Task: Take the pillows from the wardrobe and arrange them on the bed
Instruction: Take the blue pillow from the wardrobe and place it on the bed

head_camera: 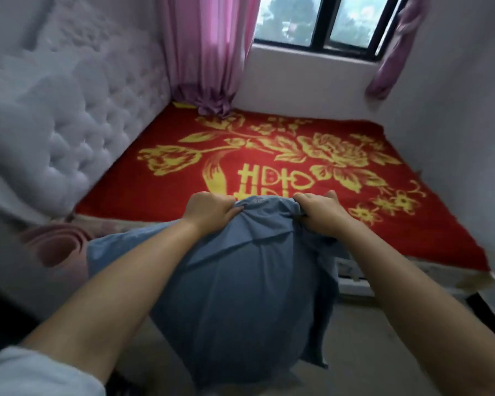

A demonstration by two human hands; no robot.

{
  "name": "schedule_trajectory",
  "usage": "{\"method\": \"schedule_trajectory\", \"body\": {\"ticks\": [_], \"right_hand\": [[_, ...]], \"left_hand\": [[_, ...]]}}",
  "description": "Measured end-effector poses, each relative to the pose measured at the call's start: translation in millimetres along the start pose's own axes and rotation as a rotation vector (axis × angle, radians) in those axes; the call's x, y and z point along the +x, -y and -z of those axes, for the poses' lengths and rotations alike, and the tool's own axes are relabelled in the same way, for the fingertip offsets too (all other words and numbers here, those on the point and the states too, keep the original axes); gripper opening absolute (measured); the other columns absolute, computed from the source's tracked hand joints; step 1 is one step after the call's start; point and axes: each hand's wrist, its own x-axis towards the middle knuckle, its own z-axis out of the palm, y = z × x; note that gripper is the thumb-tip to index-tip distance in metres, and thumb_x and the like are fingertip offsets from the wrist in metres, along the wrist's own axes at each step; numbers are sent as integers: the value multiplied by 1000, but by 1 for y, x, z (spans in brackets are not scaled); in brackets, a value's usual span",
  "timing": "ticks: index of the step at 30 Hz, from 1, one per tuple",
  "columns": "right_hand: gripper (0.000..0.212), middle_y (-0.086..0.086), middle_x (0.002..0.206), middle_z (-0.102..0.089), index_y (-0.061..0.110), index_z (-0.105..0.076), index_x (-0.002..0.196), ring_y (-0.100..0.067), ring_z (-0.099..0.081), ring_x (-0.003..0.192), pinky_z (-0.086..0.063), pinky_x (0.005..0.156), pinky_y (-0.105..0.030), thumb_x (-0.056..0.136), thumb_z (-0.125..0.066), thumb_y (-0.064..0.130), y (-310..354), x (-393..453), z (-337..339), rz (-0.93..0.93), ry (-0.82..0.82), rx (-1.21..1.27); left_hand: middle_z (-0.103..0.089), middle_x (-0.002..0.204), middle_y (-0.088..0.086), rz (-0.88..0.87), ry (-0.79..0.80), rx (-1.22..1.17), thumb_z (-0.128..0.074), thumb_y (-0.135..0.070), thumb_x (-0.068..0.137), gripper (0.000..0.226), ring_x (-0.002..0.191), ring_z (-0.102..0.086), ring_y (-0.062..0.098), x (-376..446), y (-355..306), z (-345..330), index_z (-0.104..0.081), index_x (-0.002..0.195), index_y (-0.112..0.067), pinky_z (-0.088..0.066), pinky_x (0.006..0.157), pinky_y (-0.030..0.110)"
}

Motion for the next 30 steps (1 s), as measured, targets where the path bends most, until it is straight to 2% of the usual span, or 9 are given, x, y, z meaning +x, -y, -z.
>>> {"method": "schedule_trajectory", "body": {"ticks": [4, 9, 13, 16, 18, 20, 23, 27, 30], "right_hand": [[20, -19, 112, -59, 7, -51, 106, -34, -58, 103, -32, 92, -43, 86, -47, 11, -10, 129, 110, -84, -398, -9], [19, -25, 93, -65, -1, -61, 94, -37, -63, 84, -38, 79, -43, 76, -54, -1, -5, 235, 211, -46, -917, -28], [16, -17, 58, -62, 1, -64, 70, -29, -60, 49, -39, 60, -32, 55, -61, -3, -11, 301, 215, -21, -1242, -121], [18, -18, 62, -63, 0, -65, 76, -30, -61, 54, -20, 59, -34, 58, -63, -2, -29, 363, 171, 41, -1239, -77], [26, -21, 81, -65, -1, -62, 91, -35, -64, 72, -28, 69, -37, 65, -61, -2, -40, 403, 130, 88, -946, -5], [37, -20, 111, -59, 4, -52, 116, -34, -59, 95, -41, 79, -39, 79, -57, 5, -47, 438, 96, 80, -300, 81], [36, -17, 107, -62, -1, -50, 127, -21, -56, 80, -52, 76, -36, 93, -49, 13, -51, 490, 38, 3, 522, 68], [30, -10, 79, -62, 8, -56, 73, -12, -51, 55, -43, 60, -28, 96, -42, 19, -47, 548, -38, -43, 722, 208], [33, -8, 78, -64, 0, -61, 83, -18, -59, 67, -41, 66, -27, 97, -38, 20, -37, 579, -77, -72, 737, 237]], "left_hand": [[-70, 101, 21, 29, -229, 110, -43, -40, 97, 41, 93, -66, 38, 149, 78, 89, -63, 93, -4, -49, 70, 38], [-71, 94, 25, 56, -528, 246, -44, -35, 98, 41, 85, -66, 41, 252, 145, 182, -64, 92, 1, -39, 57, 35], [-62, 40, 17, -88, -698, 510, -86, -23, 64, 37, 31, -59, 28, 293, 183, 194, -61, 50, 0, -40, 32, 19], [-63, 41, 13, -147, -615, 573, -85, -28, 64, 38, 31, -59, 25, 326, 215, 149, -60, 49, -4, -41, 30, 18], [-73, 76, 19, -56, -222, 463, -64, -34, 87, 34, 67, -70, 31, 349, 233, 107, -65, 77, -2, -51, 52, 30], [-67, 109, 19, 92, 246, 347, -46, -36, 97, 37, 98, -64, 34, 370, 253, 60, -62, 102, -3, -52, 77, 37], [-58, 127, 19, 238, 711, 248, -44, -33, 98, 41, 114, -54, 35, 385, 279, -16, -57, 116, 1, -46, 95, 39], [-60, 124, 13, 240, 936, 118, -49, -36, 96, 35, 98, -55, 27, 391, 322, -107, -60, 111, -7, -45, 83, 34], [-58, 126, 12, 251, 1019, 42, -44, -34, 98, 37, 110, -54, 29, 396, 353, -151, -59, 114, -5, -46, 91, 36]]}}
